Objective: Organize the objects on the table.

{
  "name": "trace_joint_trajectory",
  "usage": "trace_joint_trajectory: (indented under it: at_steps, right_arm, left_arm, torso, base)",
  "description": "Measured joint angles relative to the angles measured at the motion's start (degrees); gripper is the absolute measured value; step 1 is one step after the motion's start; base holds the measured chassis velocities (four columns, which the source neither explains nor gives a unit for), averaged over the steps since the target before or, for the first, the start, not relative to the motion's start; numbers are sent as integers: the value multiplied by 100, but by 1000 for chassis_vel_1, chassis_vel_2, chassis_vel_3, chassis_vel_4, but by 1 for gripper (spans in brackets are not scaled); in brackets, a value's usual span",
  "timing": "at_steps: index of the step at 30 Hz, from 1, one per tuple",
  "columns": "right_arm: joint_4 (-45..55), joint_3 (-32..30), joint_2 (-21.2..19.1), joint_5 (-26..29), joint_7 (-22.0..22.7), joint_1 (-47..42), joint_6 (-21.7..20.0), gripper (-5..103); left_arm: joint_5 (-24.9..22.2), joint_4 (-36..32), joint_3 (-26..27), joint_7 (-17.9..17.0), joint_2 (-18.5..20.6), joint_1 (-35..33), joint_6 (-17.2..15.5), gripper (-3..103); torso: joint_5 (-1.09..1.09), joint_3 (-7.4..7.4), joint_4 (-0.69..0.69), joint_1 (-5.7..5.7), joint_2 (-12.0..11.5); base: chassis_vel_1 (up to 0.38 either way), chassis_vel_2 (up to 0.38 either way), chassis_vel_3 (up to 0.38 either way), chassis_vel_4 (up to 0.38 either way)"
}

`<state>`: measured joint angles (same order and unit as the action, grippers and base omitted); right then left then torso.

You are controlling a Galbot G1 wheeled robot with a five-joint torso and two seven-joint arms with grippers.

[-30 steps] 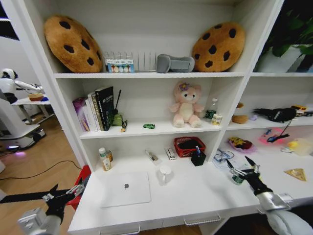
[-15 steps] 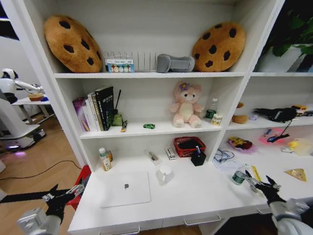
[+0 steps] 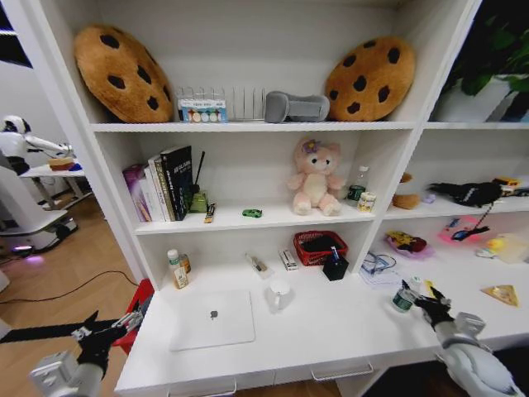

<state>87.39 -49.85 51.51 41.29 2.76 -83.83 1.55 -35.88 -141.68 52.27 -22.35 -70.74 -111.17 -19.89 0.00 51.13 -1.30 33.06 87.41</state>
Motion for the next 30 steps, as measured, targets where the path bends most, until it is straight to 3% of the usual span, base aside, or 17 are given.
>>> trace_joint_trajectory:
  at_steps: [2,5,7,8,10,13,21,30]
  right_arm:
    - [-3,5,7,-31,34,1,12,66]
    - [-3,6,15,-41,44,-1,21,61]
    - [-27,26,32,-58,51,13,132,50]
    - [-27,26,32,-58,51,13,132,50]
    - [-41,35,65,-63,77,37,218,38]
    - [-20,16,79,-46,101,3,226,30]
    - [295,-215,165,-54,102,-207,194,26]
    - [1758,-1029,481,-69,153,-1280,318,26]
  left_arm:
    - [0,0,0,0,0,0,0,100]
    - [0,0,0,0,0,0,0,100]
    - [0,0,0,0,0,0,0,100]
    - [0,0,0,0,0,0,0,100]
    - [0,0,0,0,0,0,0,100]
    - [0,0,0,0,0,0,0,100]
    - [0,0,0,0,0,0,0,100]
    - [0,0,0,0,0,0,0,100]
  torso:
    - [0,0,0,0,0]
    - [0,0,0,0,0]
    - [-1,0,-1,0,0]
    - [-1,0,-1,0,0]
    - [-1,0,1,0,0]
    - [-1,0,0,0,0]
    - [0,0,0,0,0]
    - [-1,-1,0,0,0]
  base:
    - [0,0,0,0]
    - [0,0,0,0]
    - [0,0,0,0]
    - [0,0,0,0]
    - [0,0,0,0]
    - [0,0,0,0]
    - [0,0,0,0]
    - [0,0,0,0]
